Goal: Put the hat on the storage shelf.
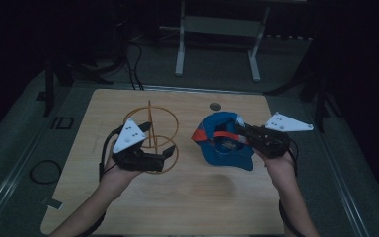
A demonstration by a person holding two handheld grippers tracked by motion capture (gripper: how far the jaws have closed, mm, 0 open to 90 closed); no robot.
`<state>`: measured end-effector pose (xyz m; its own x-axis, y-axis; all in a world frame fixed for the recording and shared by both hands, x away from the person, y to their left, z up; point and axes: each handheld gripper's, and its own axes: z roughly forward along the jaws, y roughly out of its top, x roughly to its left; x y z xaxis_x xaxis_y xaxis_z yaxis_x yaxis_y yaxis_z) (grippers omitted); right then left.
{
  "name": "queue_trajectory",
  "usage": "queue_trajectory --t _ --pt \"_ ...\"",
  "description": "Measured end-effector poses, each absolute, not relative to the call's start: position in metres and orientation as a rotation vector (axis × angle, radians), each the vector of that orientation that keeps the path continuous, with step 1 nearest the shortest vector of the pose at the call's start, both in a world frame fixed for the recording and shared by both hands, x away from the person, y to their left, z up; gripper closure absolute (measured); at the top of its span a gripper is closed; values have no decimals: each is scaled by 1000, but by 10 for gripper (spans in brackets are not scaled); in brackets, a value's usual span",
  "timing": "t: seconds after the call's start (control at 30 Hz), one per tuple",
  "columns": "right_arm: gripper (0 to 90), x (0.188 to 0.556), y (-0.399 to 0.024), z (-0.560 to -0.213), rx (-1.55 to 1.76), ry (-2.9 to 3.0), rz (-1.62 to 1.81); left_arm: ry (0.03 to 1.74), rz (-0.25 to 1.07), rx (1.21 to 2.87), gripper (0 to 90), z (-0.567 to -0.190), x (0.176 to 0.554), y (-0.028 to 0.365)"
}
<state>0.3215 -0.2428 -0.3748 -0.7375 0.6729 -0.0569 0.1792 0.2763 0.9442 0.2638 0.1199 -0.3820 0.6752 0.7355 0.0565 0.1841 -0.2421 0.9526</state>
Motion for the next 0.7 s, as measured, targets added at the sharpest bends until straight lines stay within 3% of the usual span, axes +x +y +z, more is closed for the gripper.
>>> queue_trajectory --t 0.7 --pt "836 300 -238 -366 654 2139 1499 616 512 1881 91 -375 295 42"
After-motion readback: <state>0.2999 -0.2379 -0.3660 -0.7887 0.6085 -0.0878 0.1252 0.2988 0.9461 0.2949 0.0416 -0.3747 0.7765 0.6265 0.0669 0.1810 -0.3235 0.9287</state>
